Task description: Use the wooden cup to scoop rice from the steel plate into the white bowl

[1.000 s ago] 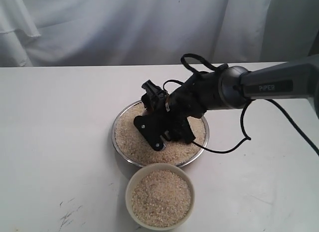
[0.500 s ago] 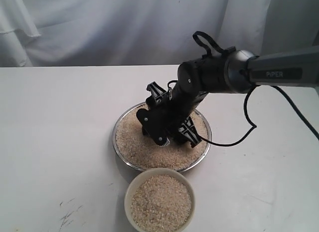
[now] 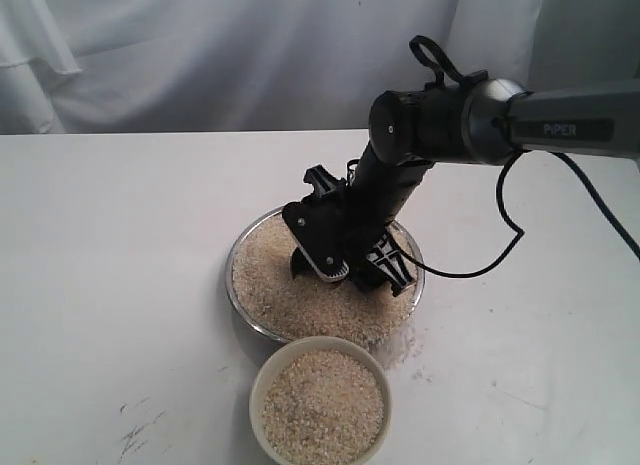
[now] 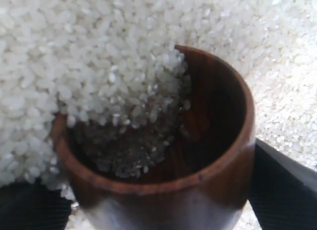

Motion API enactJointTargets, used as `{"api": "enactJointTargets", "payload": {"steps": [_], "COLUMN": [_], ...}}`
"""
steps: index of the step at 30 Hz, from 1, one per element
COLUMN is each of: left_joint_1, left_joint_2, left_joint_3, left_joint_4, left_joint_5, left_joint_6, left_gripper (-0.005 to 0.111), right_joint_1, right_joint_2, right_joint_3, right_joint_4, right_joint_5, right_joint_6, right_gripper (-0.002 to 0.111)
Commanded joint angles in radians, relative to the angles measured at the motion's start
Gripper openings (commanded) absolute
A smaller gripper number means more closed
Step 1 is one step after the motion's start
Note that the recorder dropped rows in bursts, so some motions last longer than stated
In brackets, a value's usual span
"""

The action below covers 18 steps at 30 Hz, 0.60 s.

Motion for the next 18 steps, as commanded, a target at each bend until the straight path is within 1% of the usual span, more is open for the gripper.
{"api": "enactJointTargets", "payload": {"steps": [1,9,13,16,18], "left_joint_1": [0.002,0.002,0.002,0.002,0.002], "left_joint_2": [-0.004,-0.004,-0.004,-0.004,-0.004], "left_joint_3": [0.005,0.005,0.005,0.005,0.005], "left_joint_4": [0.001,0.001,0.001,0.001,0.001], "left_joint_5": [-0.013,-0.013,-0.013,-0.013,-0.013], "left_joint_6": [-0.001,-0.001,-0.001,-0.001,-0.001], "left_gripper": [0.0,0.0,0.0,0.0,0.0], "right_joint_1": [-0.025,-0.081,-0.103,-0.112,-0.112], "right_joint_2": [0.005,0.005,0.005,0.005,0.005], "right_joint_3": [0.002,-0.015,-0.069,-0.113,-0.133], "right_joint_4": [0.03,0.15,0.258,0.295,0.298], "right_joint_5": [0.074,0.056,0.137,0.19,0.194], "right_joint_6": [-0.008,-0.022,-0.034,-0.034,-0.034], "right_gripper": [0.0,0.0,0.0,0.0,0.0]}}
